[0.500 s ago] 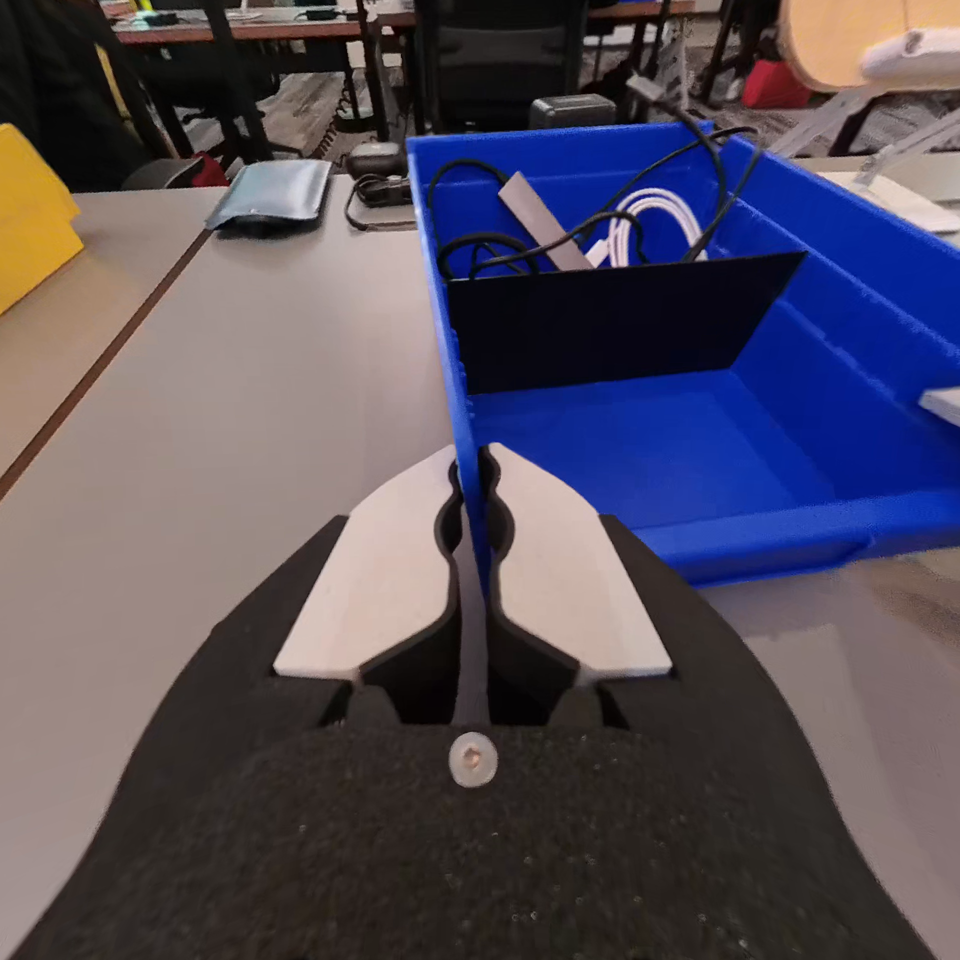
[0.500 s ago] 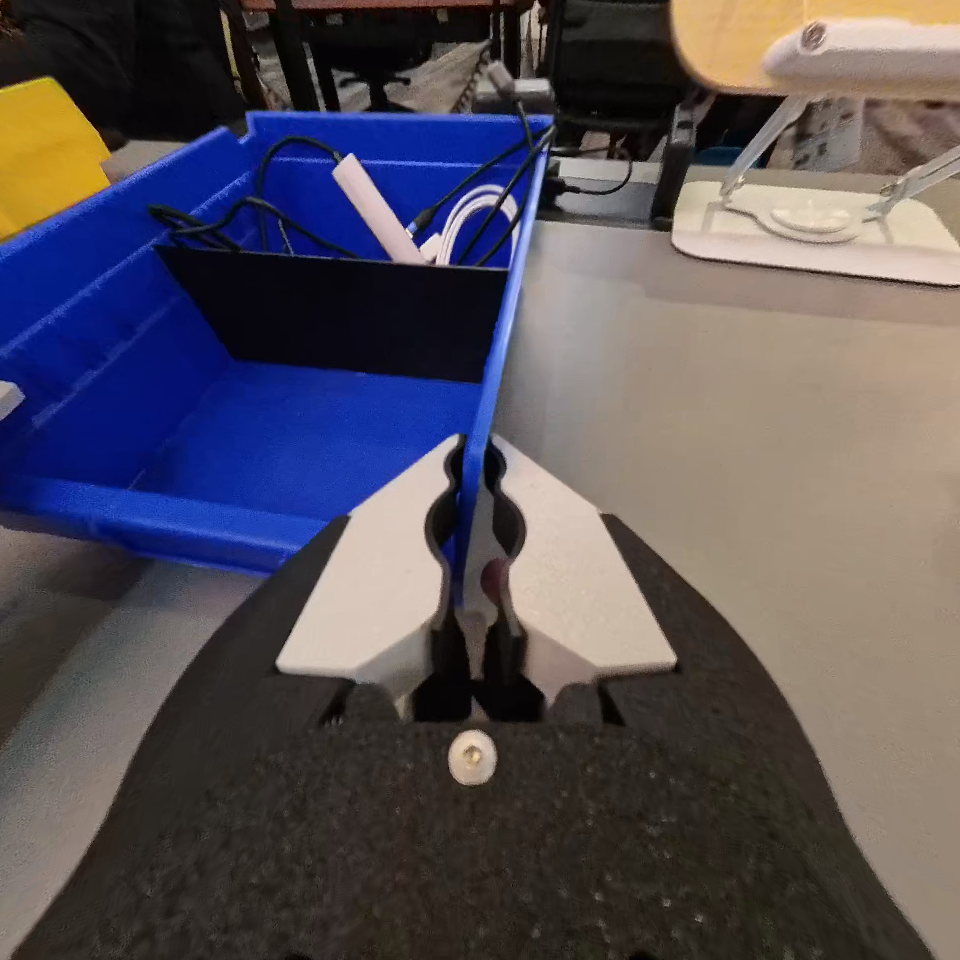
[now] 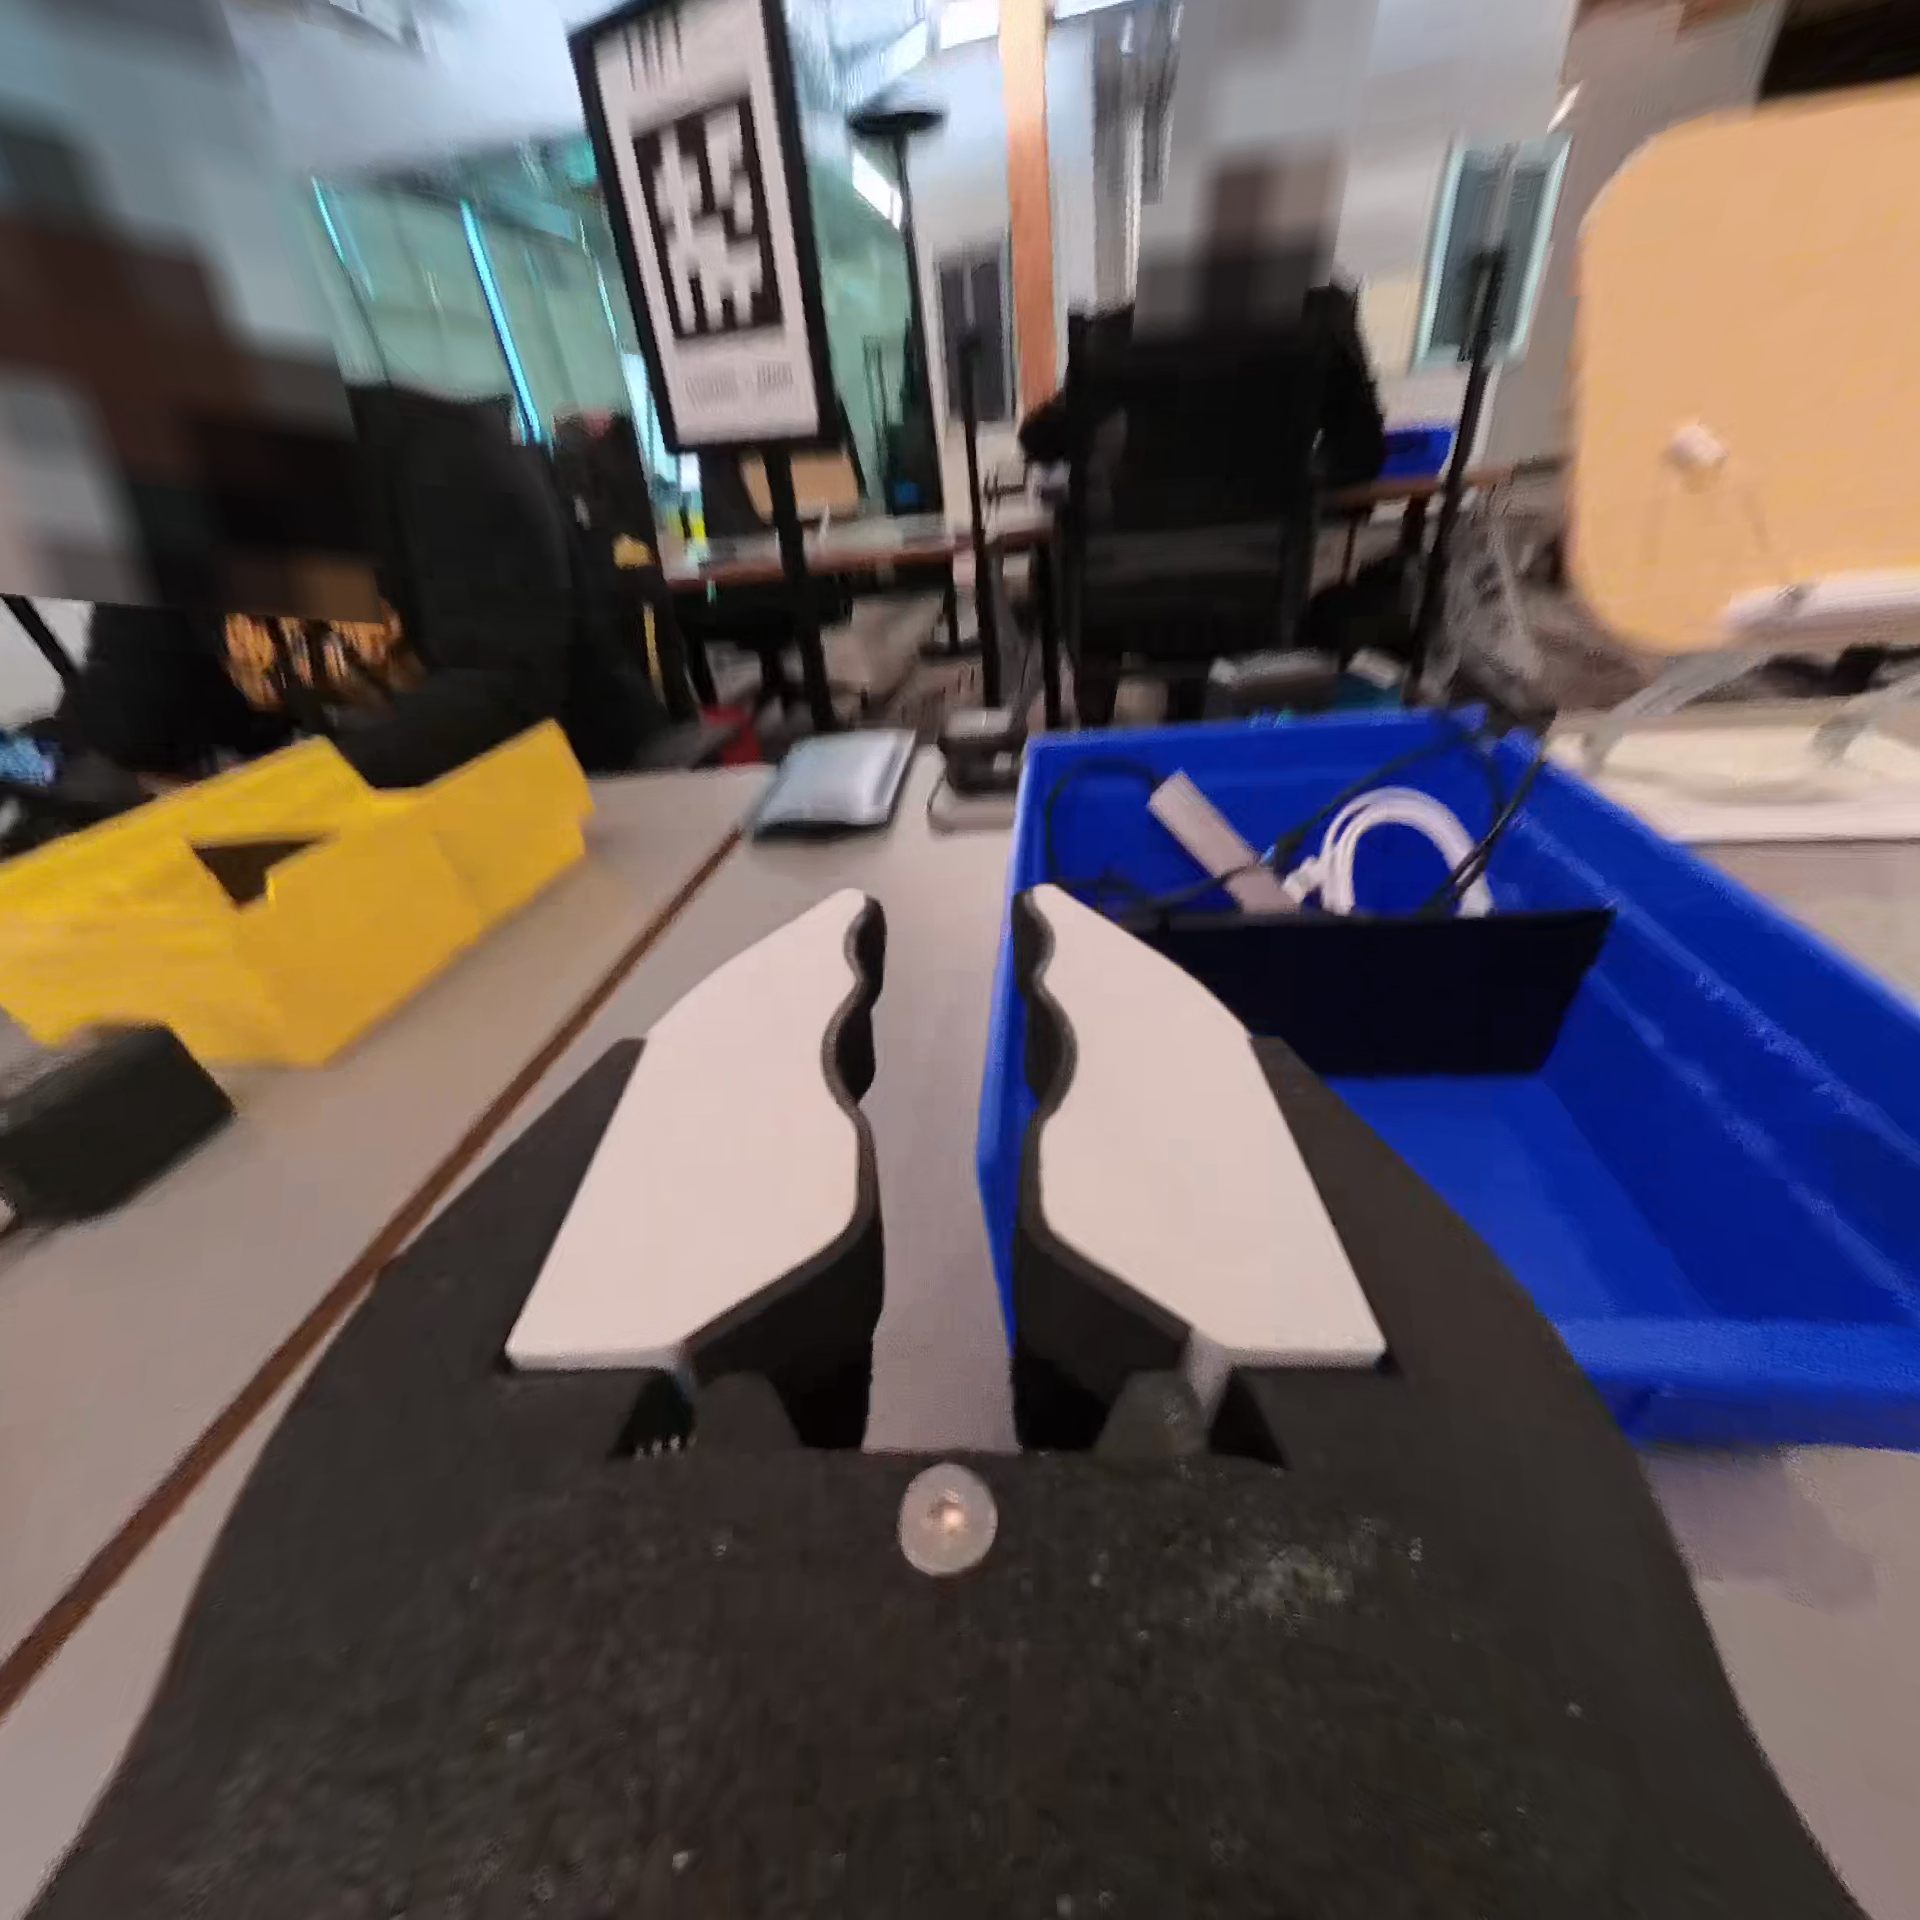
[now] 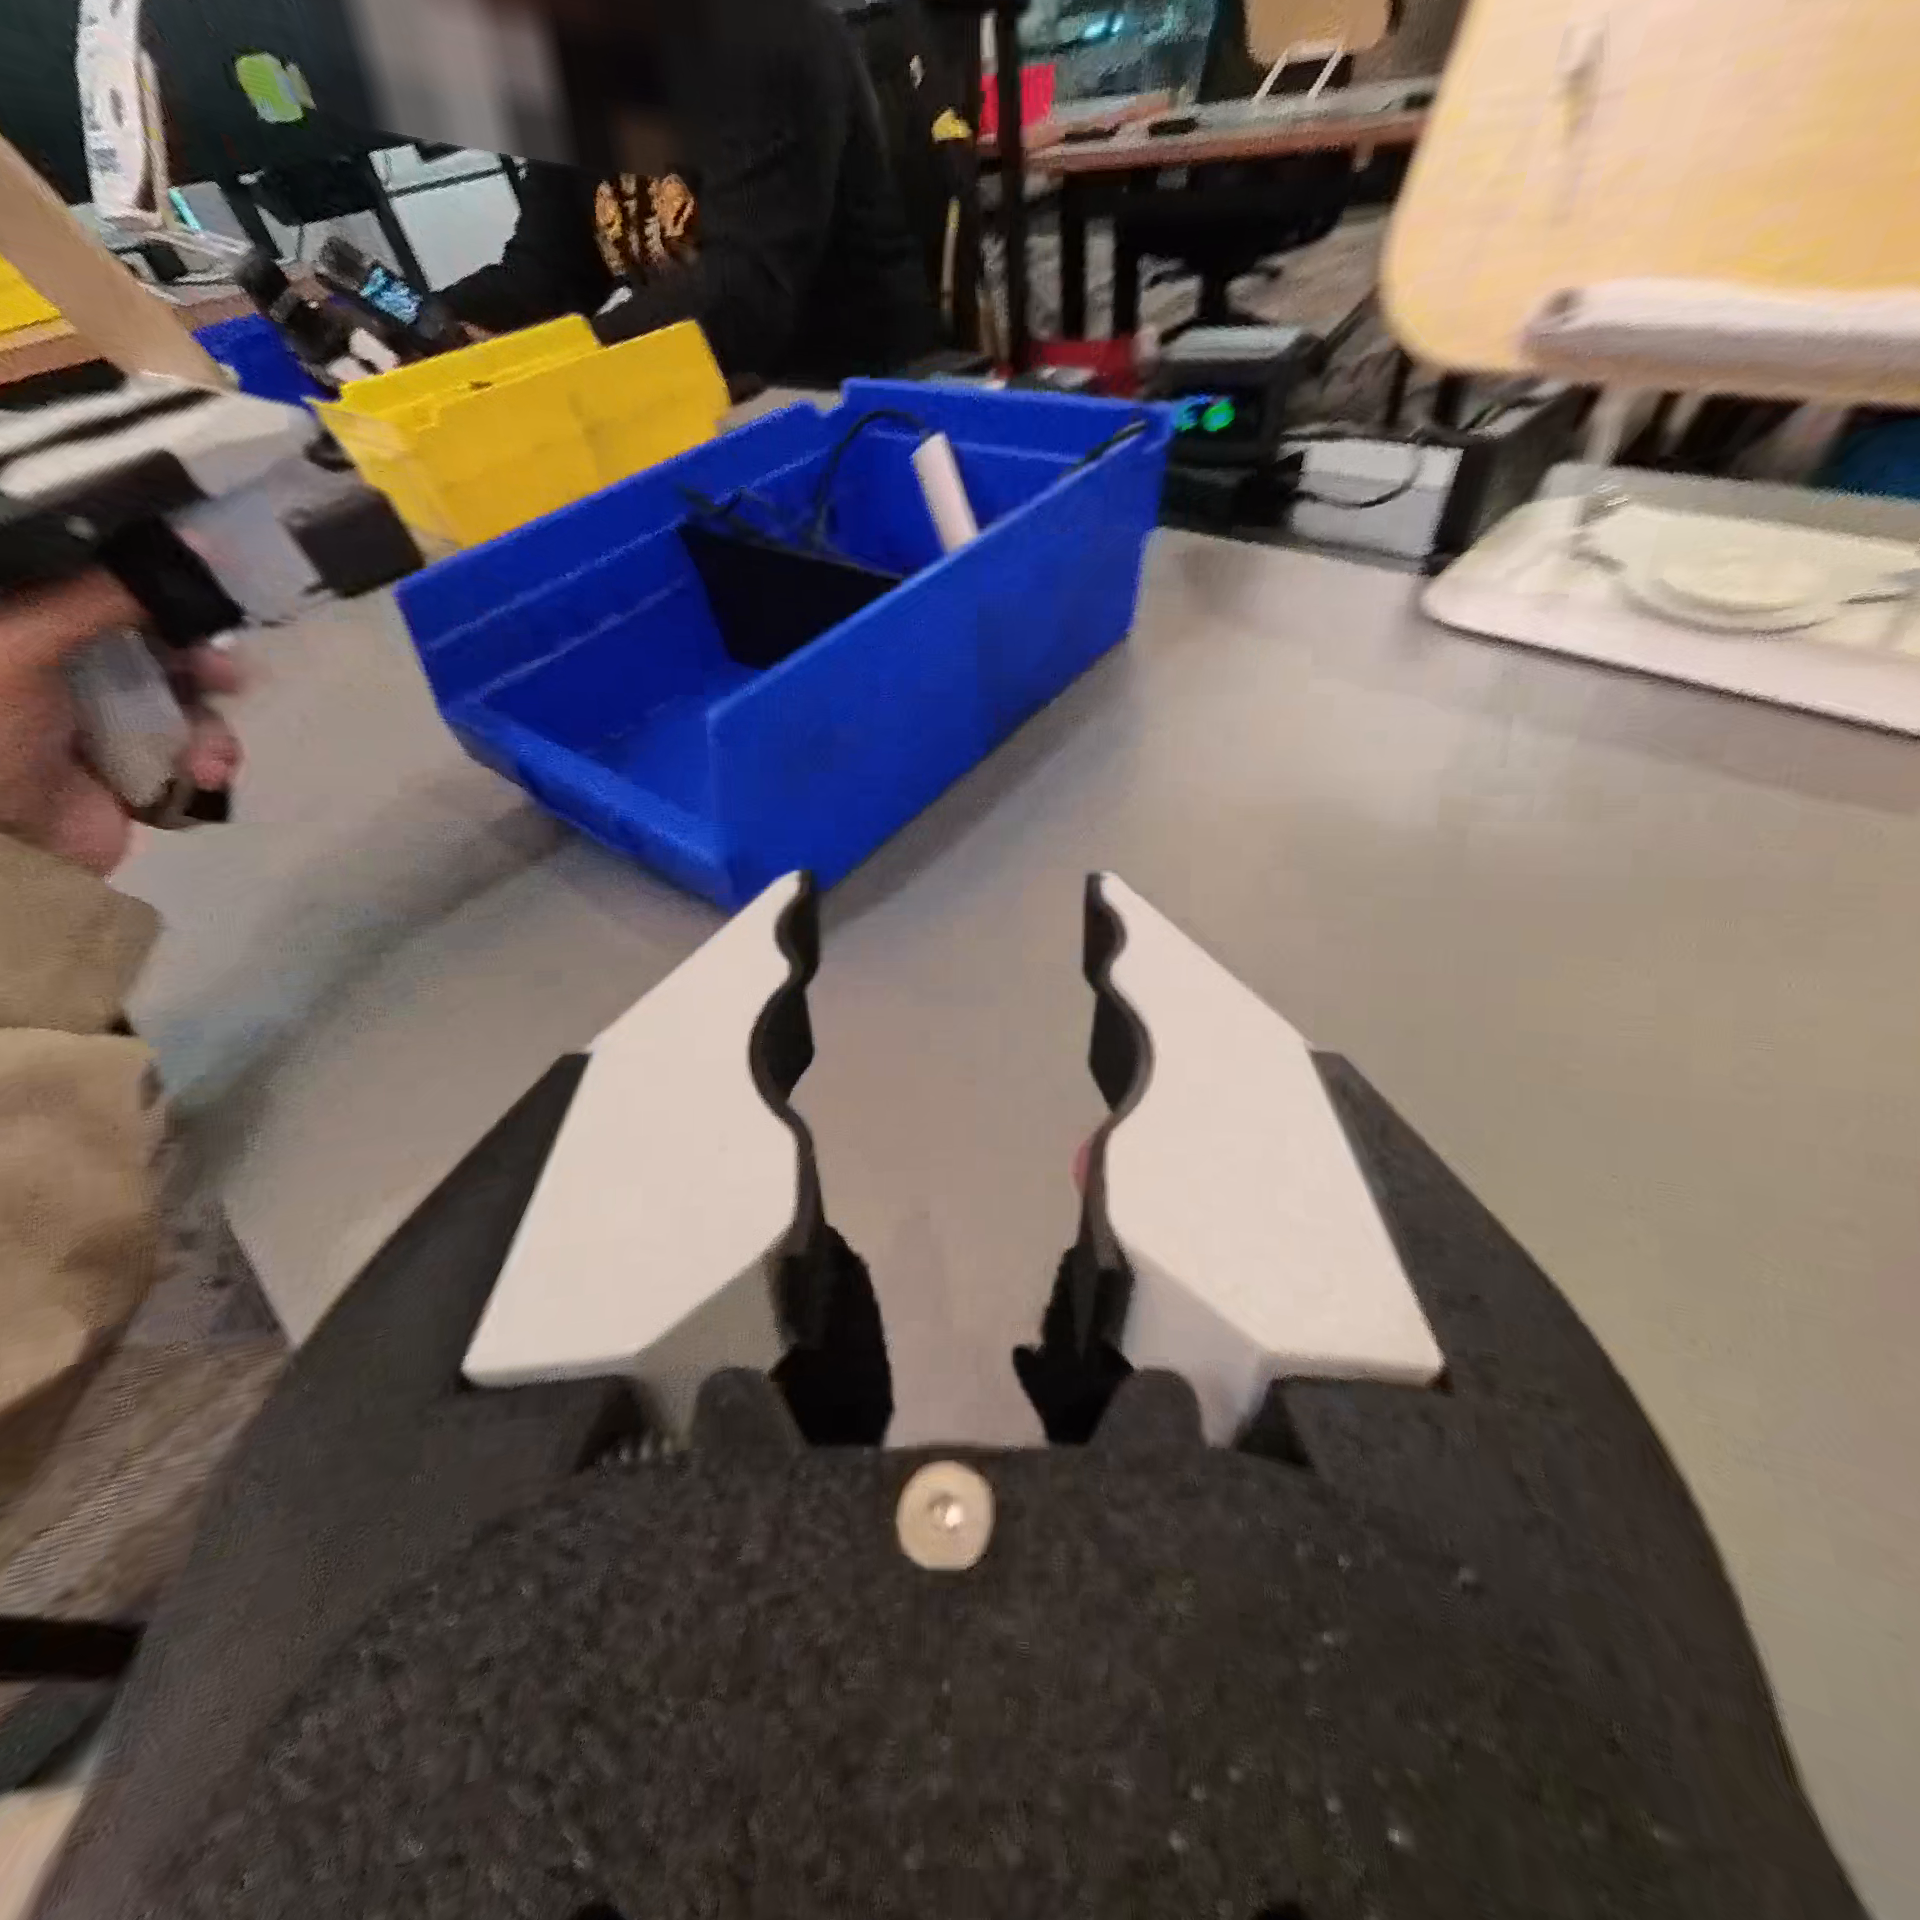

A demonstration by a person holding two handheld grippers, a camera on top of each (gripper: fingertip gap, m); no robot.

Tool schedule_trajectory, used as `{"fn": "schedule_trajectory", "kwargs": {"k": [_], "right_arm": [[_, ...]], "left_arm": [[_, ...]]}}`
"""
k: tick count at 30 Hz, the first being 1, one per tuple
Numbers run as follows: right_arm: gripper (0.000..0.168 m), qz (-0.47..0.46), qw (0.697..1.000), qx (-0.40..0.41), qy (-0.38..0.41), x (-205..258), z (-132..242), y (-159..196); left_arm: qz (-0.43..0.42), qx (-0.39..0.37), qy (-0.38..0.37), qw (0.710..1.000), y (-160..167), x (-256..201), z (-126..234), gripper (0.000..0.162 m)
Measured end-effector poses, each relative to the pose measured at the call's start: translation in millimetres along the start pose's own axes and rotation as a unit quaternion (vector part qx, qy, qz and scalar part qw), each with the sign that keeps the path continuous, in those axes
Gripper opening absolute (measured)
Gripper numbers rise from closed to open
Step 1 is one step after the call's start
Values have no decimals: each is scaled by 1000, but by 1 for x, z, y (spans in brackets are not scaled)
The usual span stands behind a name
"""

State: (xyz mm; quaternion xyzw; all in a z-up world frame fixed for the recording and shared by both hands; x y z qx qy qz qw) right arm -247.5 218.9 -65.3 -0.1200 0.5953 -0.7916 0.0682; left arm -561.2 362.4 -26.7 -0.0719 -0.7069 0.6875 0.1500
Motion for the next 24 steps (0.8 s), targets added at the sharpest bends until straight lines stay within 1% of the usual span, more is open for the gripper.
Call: {"fn": "schedule_trajectory", "kwargs": {"k": [1,2,3,5,7,8,9,10,11,13,16,17,20,24], "right_arm": [[55,14,999,-13,28,-25,21,-1],[55,23,997,-22,66,-52,41,2],[57,26,994,-26,102,-80,61,6],[64,12,986,-39,159,-131,102,15],[64,-3,980,-66,190,-169,146,22],[63,-15,975,-72,211,-189,163,26],[61,-20,969,-76,235,-207,180,29],[57,-21,962,-77,259,-222,195,33],[56,-23,958,-76,275,-237,203,37],[57,-46,953,-65,291,-260,208,46],[58,-109,953,-53,279,-277,203,65],[61,-114,955,-44,271,-281,200,68],[63,-97,962,-34,252,-280,197,66],[63,-81,958,-44,273,-277,201,63]], "left_arm": [[-6,-22,10,1000,-10,-7,5,24],[-9,-24,22,999,-13,-17,8,24],[-12,-6,41,999,-9,-30,10,24],[-6,53,81,995,15,-61,22,24],[2,113,83,990,53,-86,41,23],[9,152,114,982,68,-103,50,29],[19,195,165,967,78,-122,58,40],[28,229,177,957,83,-129,65,36],[45,245,168,954,83,-131,68,31],[73,224,191,953,72,-139,69,29],[78,206,202,954,70,-136,70,29],[73,202,191,958,69,-132,70,29],[77,173,184,965,62,-123,70,29],[96,185,188,960,67,-121,69,27]]}}
Point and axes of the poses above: each gripper's, where its closed fingertips meet, z back along the fingers, y out of its underside, x = y × z across the jaws, the point moved 3 cm from there along z, back along the fingers, and after that the axes turned 3 degrees about y, right-handed, at the moved point
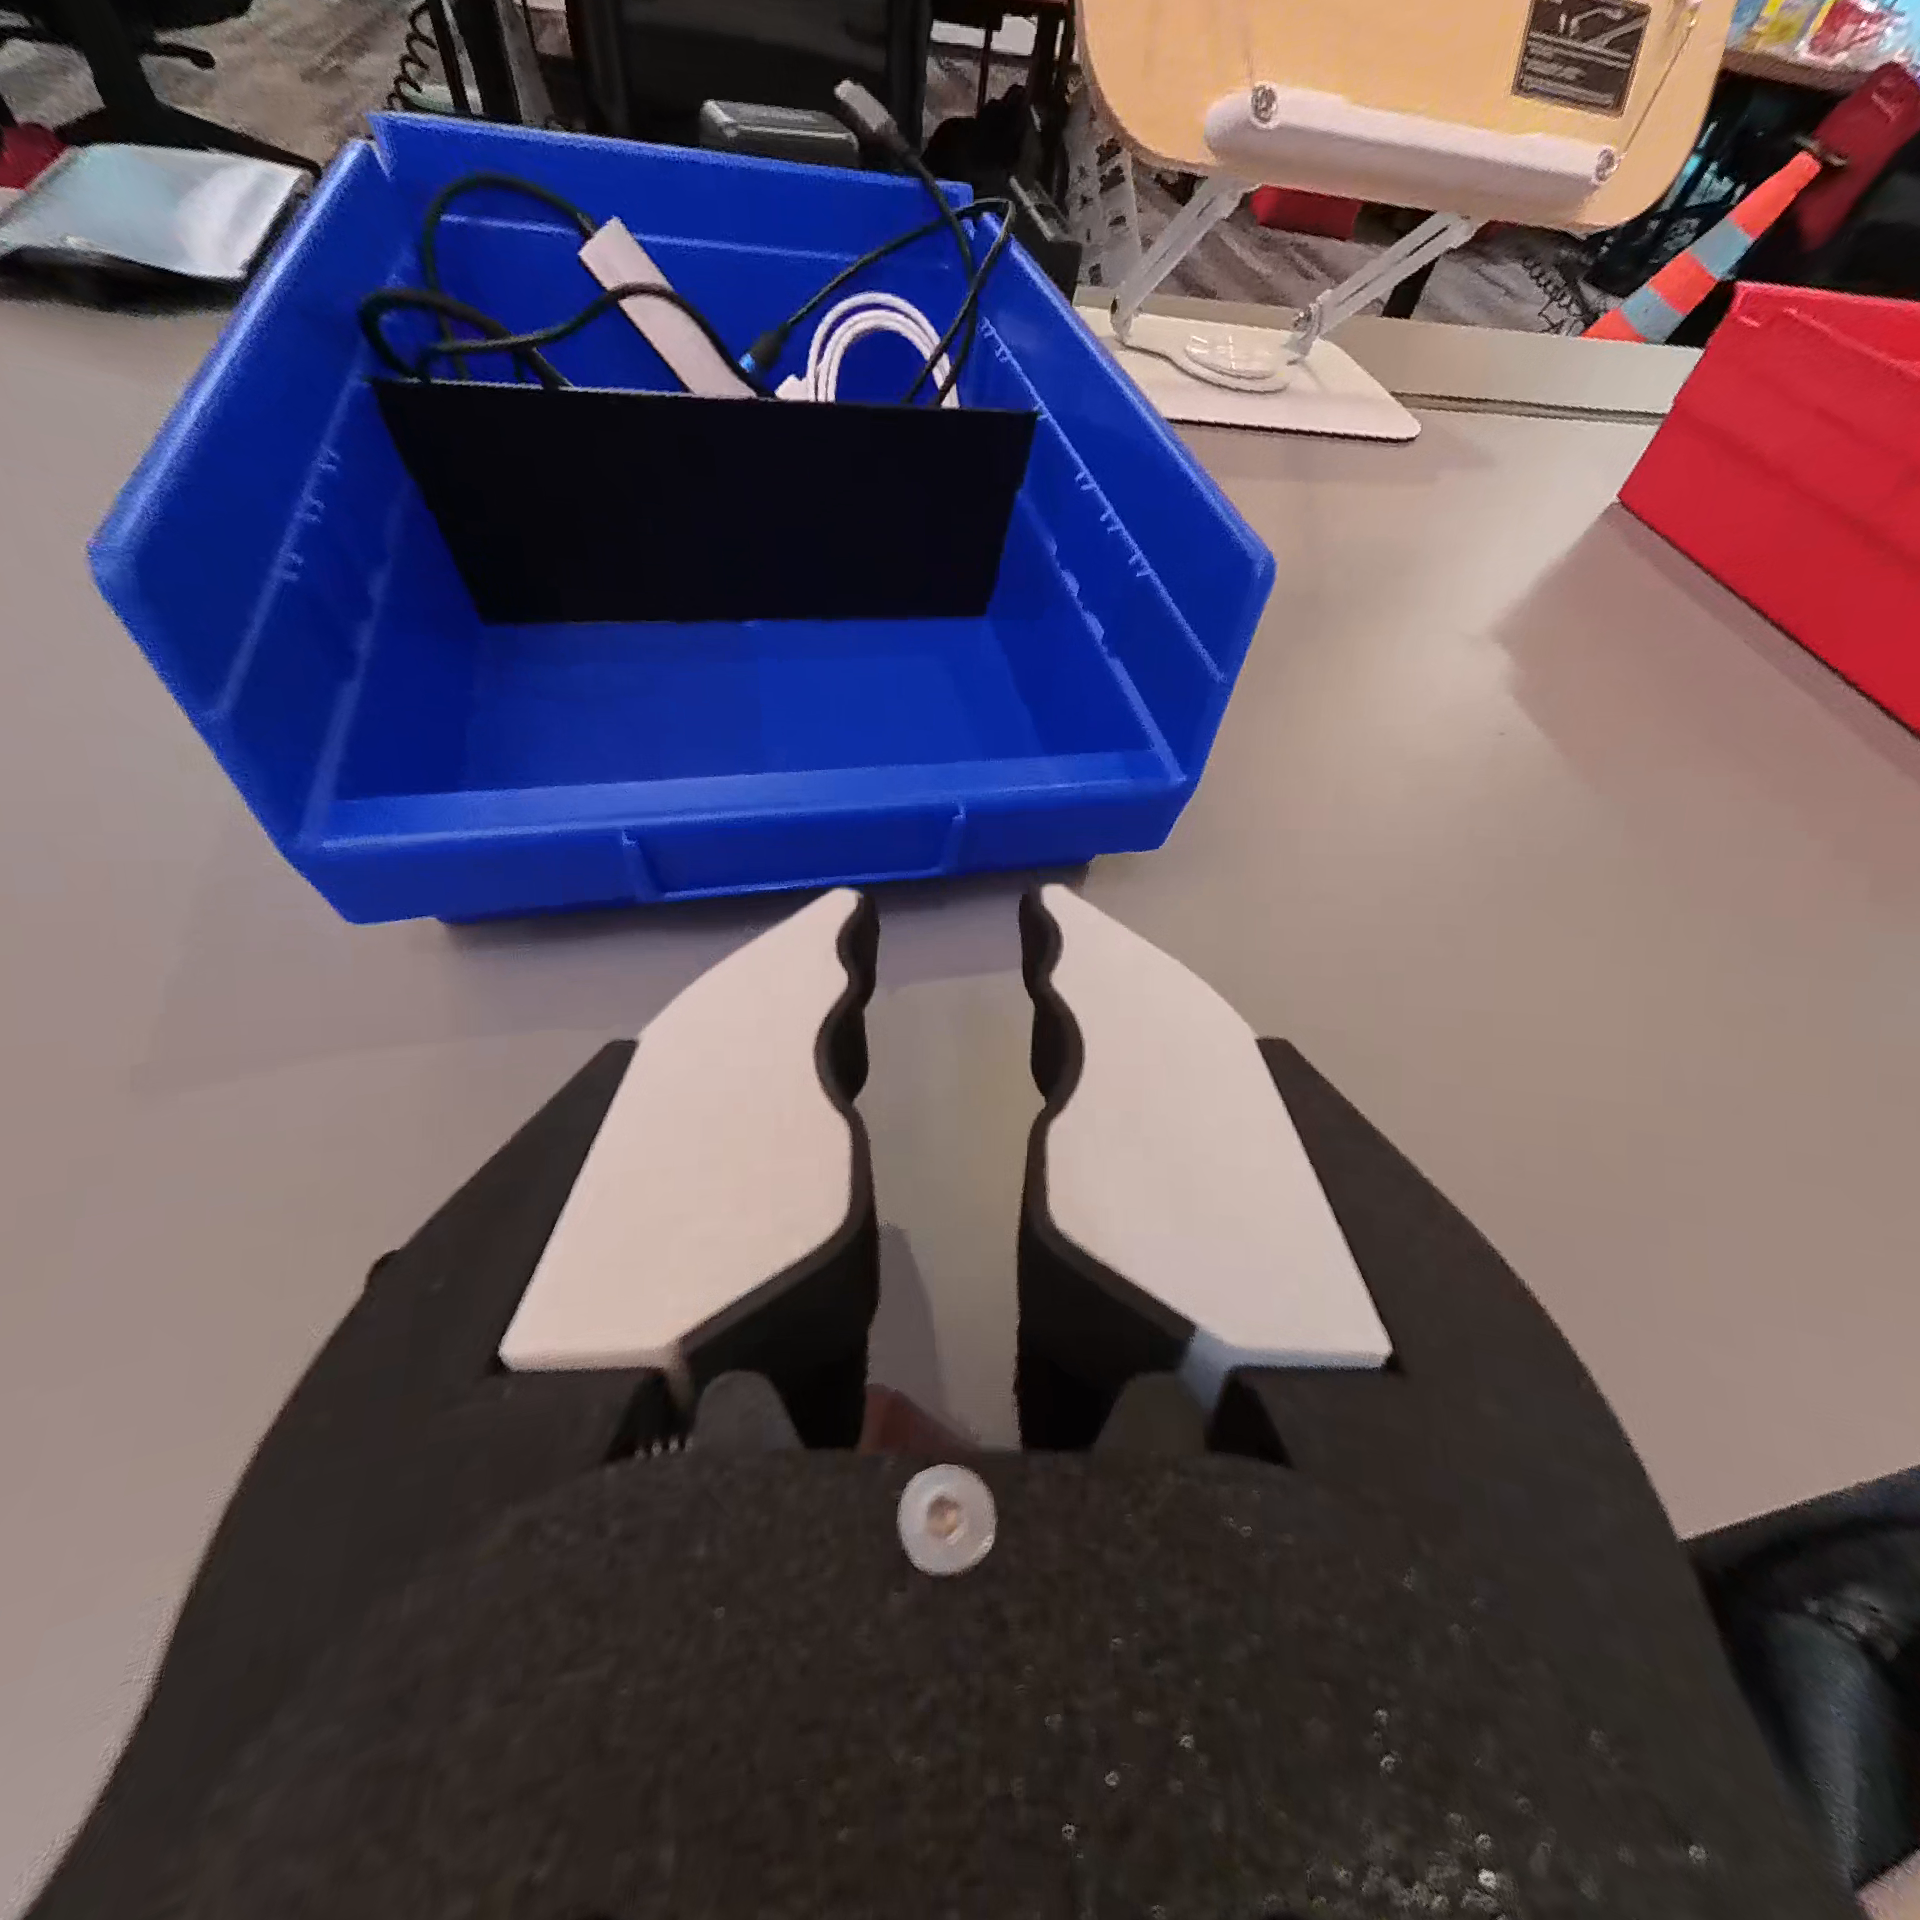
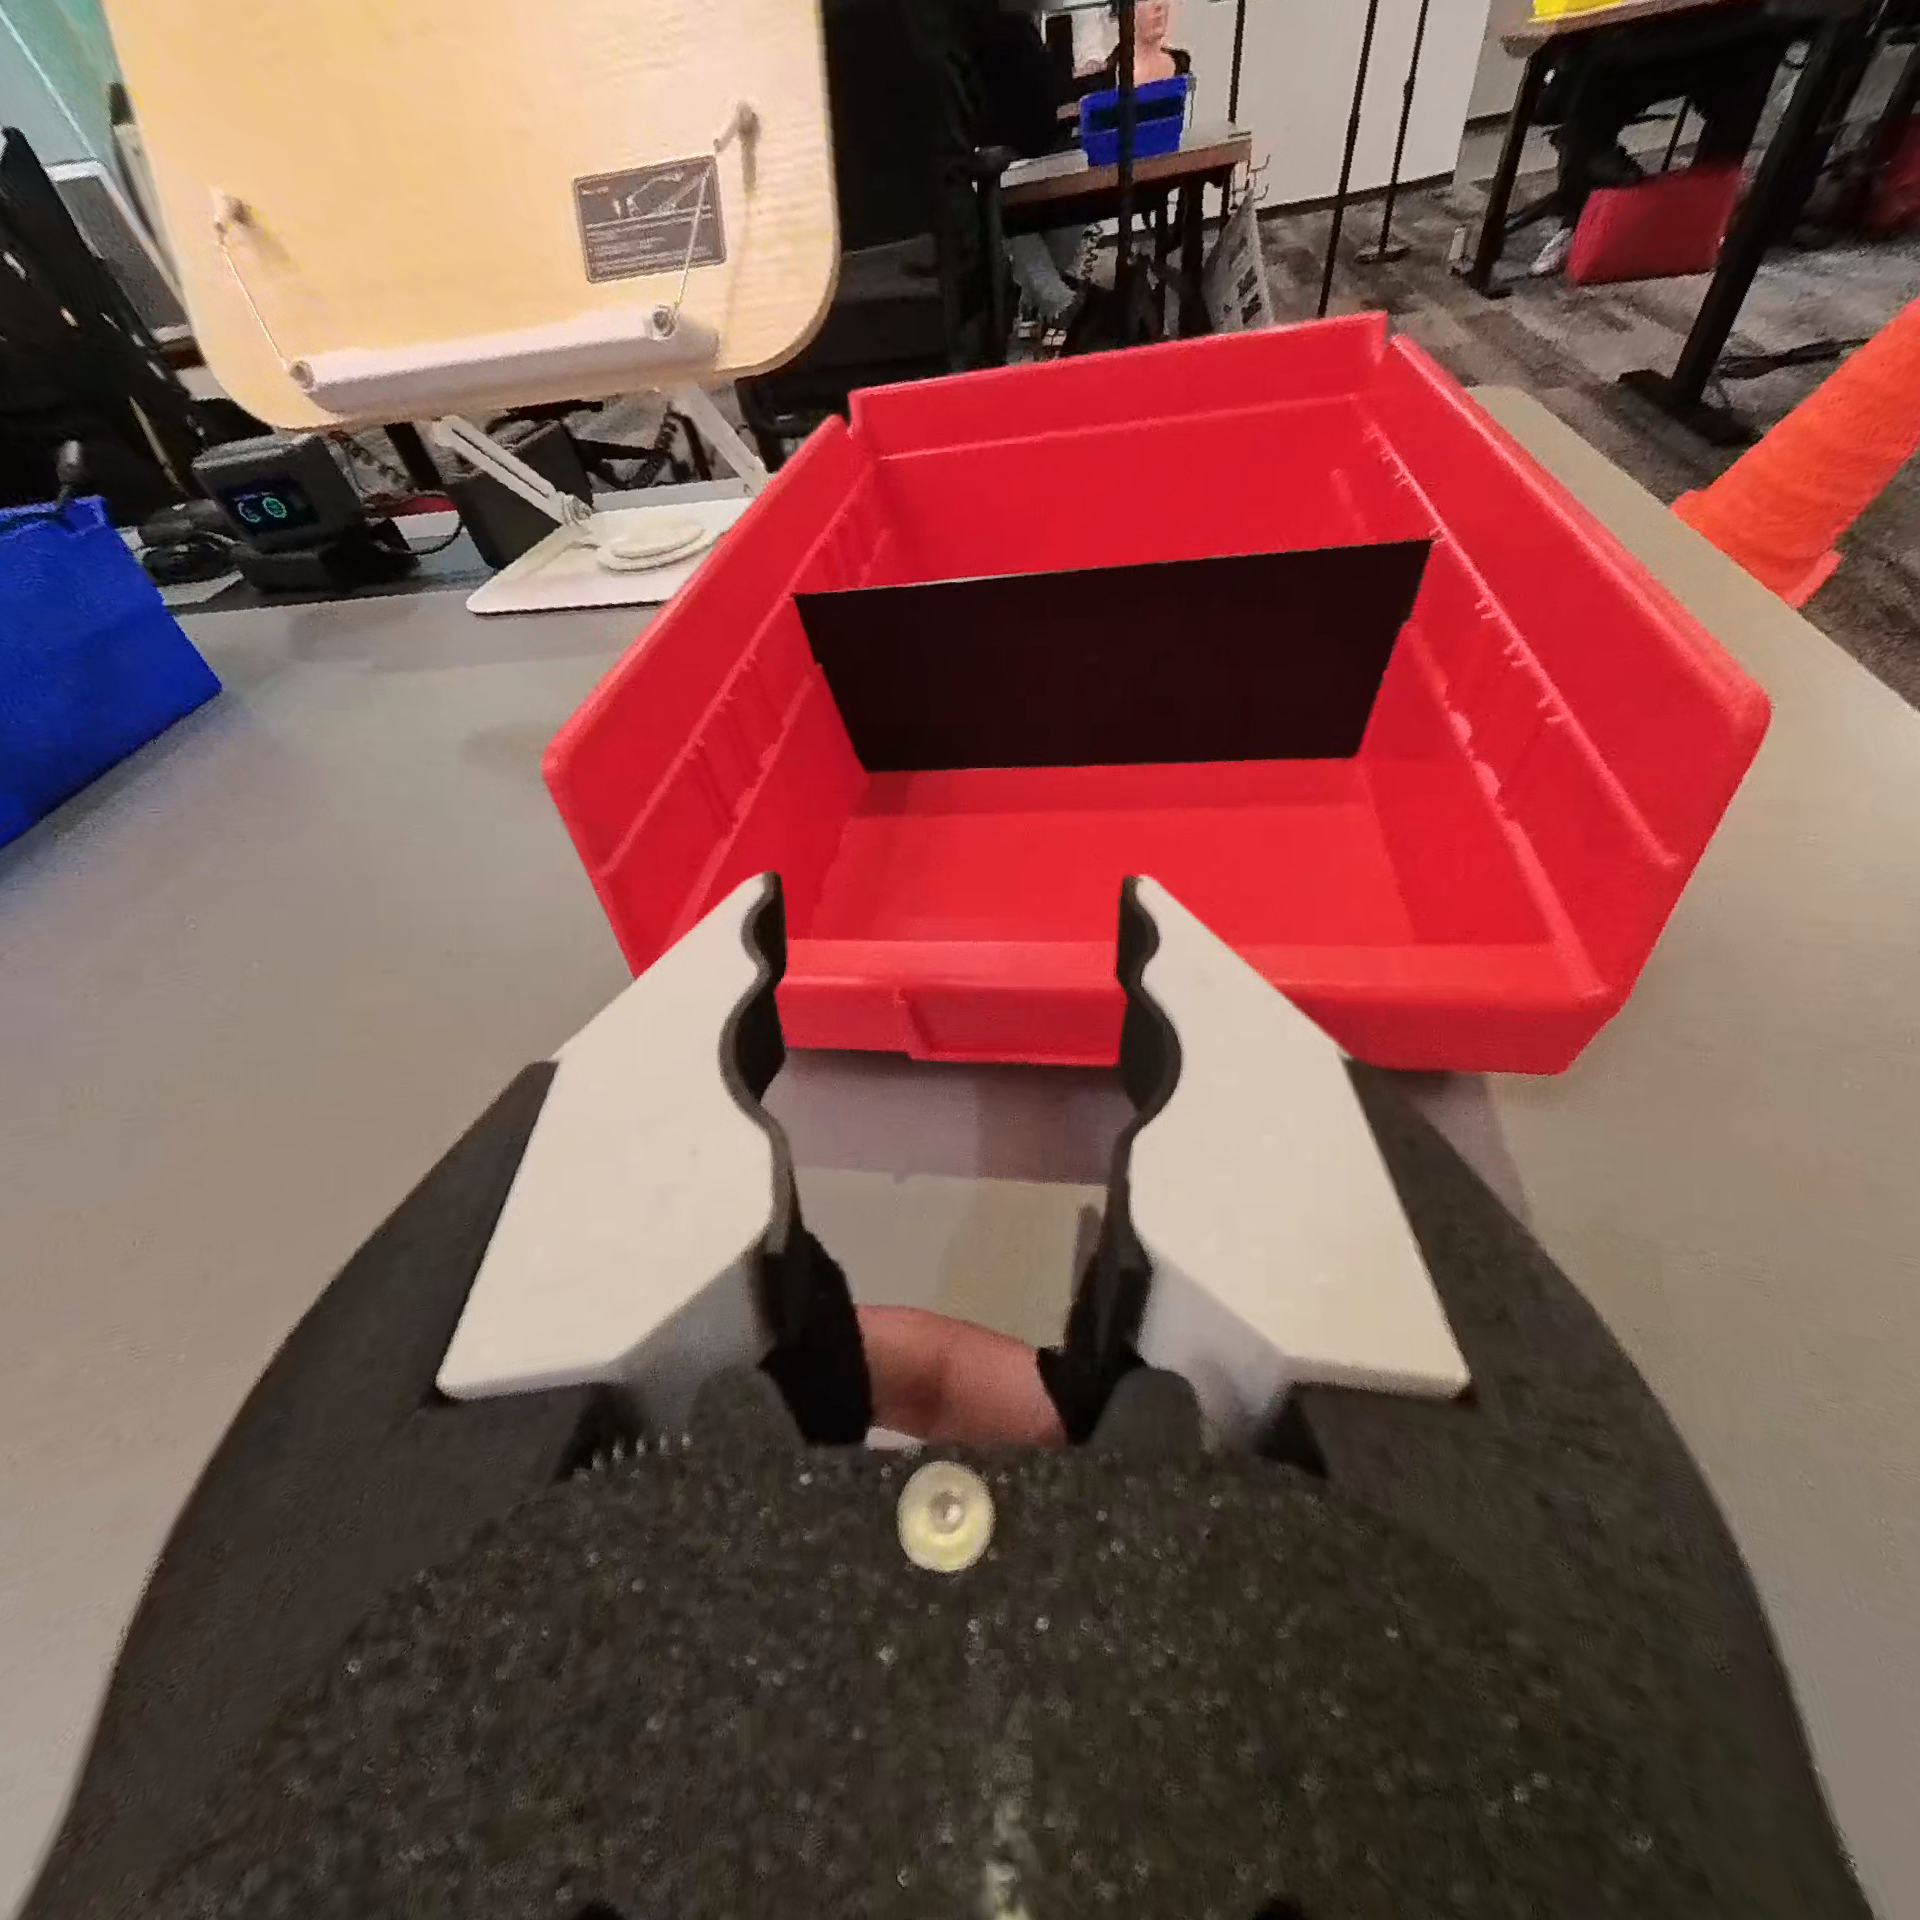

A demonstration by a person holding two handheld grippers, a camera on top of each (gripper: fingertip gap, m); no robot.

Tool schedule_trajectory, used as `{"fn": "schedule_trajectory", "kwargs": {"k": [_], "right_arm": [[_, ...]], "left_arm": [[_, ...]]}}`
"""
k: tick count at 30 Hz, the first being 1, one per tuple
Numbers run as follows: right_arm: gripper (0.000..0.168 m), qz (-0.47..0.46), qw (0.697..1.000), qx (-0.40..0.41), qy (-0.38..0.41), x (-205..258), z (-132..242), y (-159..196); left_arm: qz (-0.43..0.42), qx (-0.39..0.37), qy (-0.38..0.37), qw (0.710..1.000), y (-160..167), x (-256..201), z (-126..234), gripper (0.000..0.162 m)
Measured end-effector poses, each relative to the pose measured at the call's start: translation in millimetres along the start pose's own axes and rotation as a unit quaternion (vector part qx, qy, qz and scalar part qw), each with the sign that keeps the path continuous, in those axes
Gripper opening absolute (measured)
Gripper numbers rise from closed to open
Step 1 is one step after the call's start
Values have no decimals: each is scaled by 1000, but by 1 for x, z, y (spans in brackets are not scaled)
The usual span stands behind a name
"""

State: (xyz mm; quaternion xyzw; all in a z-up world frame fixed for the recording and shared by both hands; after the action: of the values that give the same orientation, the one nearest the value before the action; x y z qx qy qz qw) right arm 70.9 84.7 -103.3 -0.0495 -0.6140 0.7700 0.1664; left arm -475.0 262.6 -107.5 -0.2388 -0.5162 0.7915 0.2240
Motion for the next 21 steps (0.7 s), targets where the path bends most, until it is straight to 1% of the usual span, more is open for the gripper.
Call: {"fn": "schedule_trajectory", "kwargs": {"k": [3,8,11,13,15,18,20,21], "right_arm": [[63,26,1000,8,9,1,-2,3],[63,27,999,20,7,2,-5,8],[65,28,999,29,6,3,-4,11],[67,21,999,31,-5,8,-2,12],[70,21,999,23,-32,21,2,9],[72,42,998,20,-53,46,6,8],[72,62,995,31,-74,68,9,13],[71,58,993,36,-97,82,11,14]], "left_arm": [[-16,11,-16,1000,2,2,-2,27],[-41,11,-22,999,2,-2,-4,27],[-57,12,-32,998,3,-3,-5,30],[-50,19,-37,998,4,-6,-4,35],[-39,17,-19,999,4,-16,-3,40],[-10,18,20,1000,7,-36,-2,48],[11,57,51,997,11,-48,-1,56],[28,72,55,996,10,-50,1,59]]}}
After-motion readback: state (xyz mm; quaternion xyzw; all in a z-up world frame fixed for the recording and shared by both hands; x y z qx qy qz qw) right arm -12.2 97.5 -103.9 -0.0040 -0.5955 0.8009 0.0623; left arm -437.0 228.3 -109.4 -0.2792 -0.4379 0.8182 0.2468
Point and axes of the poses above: each gripper's, where its closed fingertips meet, z back along the fingers, y out of its underside, x = y × z across the jaws, the point moved 3 cm from there along z, back along the fingers, and after that the axes turned 3 degrees about y, right-handed, at the moved point
